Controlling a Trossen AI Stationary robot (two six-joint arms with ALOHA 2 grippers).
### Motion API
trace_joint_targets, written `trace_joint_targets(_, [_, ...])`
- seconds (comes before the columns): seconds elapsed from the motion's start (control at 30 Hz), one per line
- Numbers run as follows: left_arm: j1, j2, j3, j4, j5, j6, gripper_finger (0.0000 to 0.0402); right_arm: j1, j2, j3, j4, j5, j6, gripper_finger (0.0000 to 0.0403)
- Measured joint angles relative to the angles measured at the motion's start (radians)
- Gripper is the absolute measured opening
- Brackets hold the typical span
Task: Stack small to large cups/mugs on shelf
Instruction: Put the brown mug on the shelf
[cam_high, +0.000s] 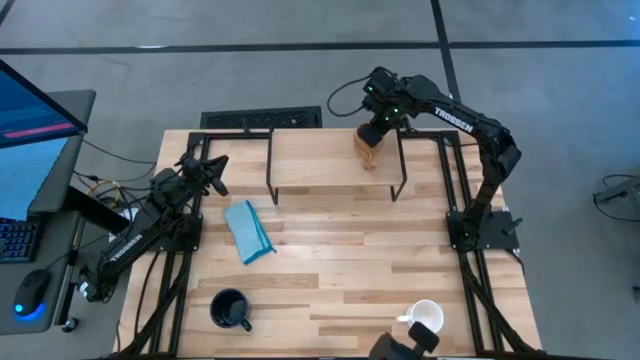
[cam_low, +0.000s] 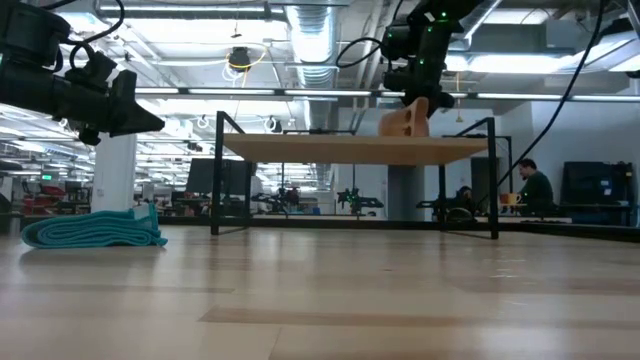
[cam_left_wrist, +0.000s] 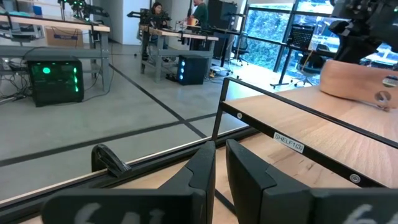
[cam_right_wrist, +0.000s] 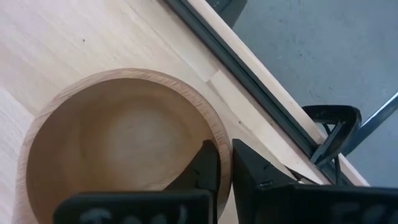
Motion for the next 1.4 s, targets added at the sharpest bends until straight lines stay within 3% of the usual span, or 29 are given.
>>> trace_joint_targets(0.33, [0.0, 0.0, 0.0, 0.0, 0.0, 0.0, 0.003, 0.015, 0.001, 0.0, -0.015, 0.006, -0.002, 0.0054])
trace_joint_targets(1.4, [0.0, 0.0, 0.0, 0.0, -0.001, 0.0, 0.003, 0.023, 0.006, 0.013, -0.028, 0.006, -0.004, 0.0059])
